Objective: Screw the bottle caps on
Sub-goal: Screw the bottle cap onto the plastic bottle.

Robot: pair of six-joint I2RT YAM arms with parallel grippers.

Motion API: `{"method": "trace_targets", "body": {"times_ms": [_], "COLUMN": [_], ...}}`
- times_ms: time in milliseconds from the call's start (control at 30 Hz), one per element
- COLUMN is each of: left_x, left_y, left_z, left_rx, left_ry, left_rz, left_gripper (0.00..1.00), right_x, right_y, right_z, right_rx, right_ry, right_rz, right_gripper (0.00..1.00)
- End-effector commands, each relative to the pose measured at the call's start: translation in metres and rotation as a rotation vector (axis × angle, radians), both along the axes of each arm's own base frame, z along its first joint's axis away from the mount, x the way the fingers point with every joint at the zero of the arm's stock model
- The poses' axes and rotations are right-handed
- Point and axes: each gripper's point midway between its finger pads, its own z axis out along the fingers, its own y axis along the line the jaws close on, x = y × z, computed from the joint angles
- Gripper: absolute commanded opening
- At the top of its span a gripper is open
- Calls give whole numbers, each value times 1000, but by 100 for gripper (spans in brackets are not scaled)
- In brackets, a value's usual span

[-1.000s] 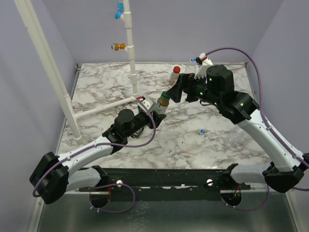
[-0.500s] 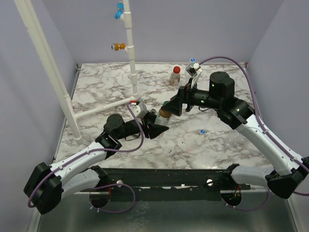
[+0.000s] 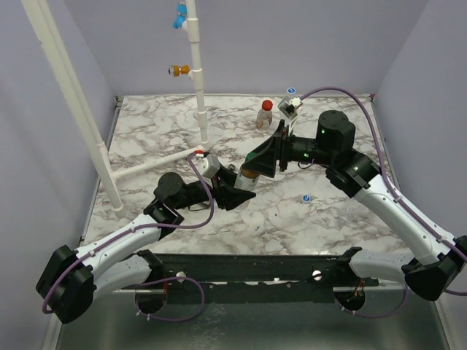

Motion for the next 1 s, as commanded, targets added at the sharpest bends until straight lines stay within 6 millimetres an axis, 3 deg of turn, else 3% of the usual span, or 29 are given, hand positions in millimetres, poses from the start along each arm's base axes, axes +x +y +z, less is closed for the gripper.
{"method": "trace_targets", "body": {"times_ms": [0,433,733,967], "left_x": [-4,-2,1,9], "left_y": [0,-1,-1,-2], "left_z": [9,6,4,2], "left_rx": [-29,-24,-22,-21], "left_ry": [-24,-11,0,18], "left_rz": [-31,-32,-25,1], "left_gripper": [10,9,9,7], "right_x": [-7,0,4,7], "right_y": [-3,-7,-6,-5], "right_z": [16,15,9,2], "right_rx": [50,59,44,26], "right_ry": [-35,-29,-5,18], "right_rz": [16,-42,-60,-69], "right_gripper": [71,69,53,34]}}
